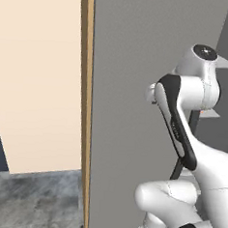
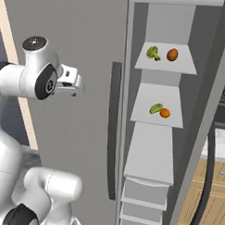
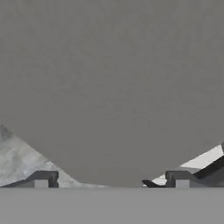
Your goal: Take the tangerine and mango from the second highest rack and move them to the highest rack where the mango and broccoli are located, to maximize freezer space. Close the freezer door after rearranging.
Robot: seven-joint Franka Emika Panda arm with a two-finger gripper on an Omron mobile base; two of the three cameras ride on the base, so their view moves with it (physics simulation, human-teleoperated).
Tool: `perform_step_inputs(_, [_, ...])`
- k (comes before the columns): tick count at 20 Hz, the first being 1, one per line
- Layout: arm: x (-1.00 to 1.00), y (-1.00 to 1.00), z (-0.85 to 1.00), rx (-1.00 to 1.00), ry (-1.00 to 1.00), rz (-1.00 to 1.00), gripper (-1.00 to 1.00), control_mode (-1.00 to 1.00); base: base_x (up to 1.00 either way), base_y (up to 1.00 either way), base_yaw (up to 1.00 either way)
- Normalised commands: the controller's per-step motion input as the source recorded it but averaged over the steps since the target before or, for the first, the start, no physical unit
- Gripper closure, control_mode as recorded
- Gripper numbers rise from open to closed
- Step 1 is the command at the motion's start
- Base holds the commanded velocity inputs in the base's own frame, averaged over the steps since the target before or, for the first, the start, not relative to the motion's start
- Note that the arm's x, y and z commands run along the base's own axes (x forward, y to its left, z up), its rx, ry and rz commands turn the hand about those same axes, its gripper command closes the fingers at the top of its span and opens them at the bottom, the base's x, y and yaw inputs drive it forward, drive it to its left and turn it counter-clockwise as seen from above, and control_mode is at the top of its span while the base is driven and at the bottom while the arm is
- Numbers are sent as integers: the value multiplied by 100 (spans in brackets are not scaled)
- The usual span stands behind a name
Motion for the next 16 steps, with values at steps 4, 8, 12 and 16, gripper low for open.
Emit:
perform_step_inputs(4, [-60, 0, 41, 0, -40, 0, -100, -100, 0, 0, 0])
perform_step_inputs(8, [-54, 0, 8, 0, -30, 0, -100, -100, 0, 0, 0])
perform_step_inputs(12, [-63, 0, 2, 0, -17, 0, -100, -100, 0, 0, 0])
perform_step_inputs(16, [-37, 0, 0, 0, -1, 0, -100, -100, 0, 0, 0])
